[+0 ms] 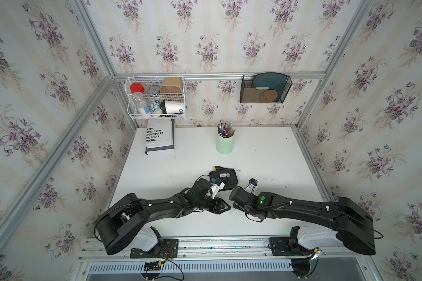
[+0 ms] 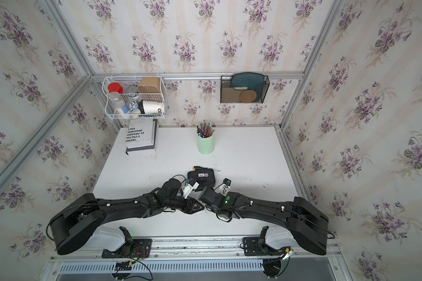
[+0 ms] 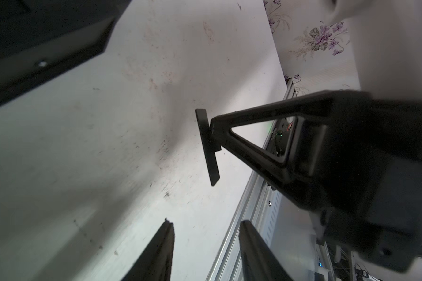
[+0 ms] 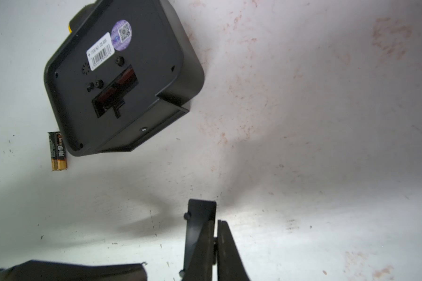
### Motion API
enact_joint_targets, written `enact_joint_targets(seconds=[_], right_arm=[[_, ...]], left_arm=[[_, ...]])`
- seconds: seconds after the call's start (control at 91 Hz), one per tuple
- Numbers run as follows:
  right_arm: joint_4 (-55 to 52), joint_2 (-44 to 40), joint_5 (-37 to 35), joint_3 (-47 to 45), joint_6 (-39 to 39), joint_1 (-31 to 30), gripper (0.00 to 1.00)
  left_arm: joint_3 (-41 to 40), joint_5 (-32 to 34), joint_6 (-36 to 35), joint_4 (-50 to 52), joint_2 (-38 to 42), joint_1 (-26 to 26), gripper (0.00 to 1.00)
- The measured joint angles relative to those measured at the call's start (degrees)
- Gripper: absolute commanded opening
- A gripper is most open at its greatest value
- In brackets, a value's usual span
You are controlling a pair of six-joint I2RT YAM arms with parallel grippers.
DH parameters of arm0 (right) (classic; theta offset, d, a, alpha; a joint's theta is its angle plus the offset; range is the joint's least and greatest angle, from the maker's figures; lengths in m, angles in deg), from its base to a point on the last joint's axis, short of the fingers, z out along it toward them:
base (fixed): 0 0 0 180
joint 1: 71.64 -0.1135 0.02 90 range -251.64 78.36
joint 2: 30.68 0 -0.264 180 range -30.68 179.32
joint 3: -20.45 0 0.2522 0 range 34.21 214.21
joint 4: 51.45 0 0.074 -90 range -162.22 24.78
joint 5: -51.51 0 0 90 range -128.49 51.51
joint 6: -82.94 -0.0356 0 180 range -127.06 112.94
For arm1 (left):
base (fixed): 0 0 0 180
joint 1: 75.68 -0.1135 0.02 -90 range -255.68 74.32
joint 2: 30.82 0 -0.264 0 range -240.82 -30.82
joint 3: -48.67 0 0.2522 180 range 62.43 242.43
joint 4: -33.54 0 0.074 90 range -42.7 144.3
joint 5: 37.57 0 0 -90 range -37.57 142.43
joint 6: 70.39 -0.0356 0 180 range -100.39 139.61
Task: Remove the battery from the alarm
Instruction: Pick up the cover from the center of the board.
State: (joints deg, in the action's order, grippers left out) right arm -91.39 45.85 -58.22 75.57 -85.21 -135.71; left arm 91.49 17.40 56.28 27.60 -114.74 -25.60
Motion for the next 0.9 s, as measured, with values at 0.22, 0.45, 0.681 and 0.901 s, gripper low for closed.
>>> enact_joint_targets(seconds=[0.22, 0.45, 0.681, 0.901], right_arm=[[0.7, -1.6, -0.5, 0.0, 0.3, 0.1, 0.11], [1.2, -1.9, -0.5, -0.2, 0.4, 0.1, 0.11], [1.9, -1.5, -0.4, -0.2, 0.6, 0.1, 0.11], [1.9, -1.7, -0.5, -0.2, 0.6, 0.2, 0.11]], left_arm=[[2.5, -2.3, 1.9, -5.3, -6.6, -0.3, 0.43], [5.0, -2.1, 1.5, -6.1, -8.4, -0.5, 0.37], [6.3, -2.1, 1.1, -6.6, -10.7, -0.7, 0.29], [6.2, -2.7, 1.2, -9.4, -12.1, -1.0, 0.13]])
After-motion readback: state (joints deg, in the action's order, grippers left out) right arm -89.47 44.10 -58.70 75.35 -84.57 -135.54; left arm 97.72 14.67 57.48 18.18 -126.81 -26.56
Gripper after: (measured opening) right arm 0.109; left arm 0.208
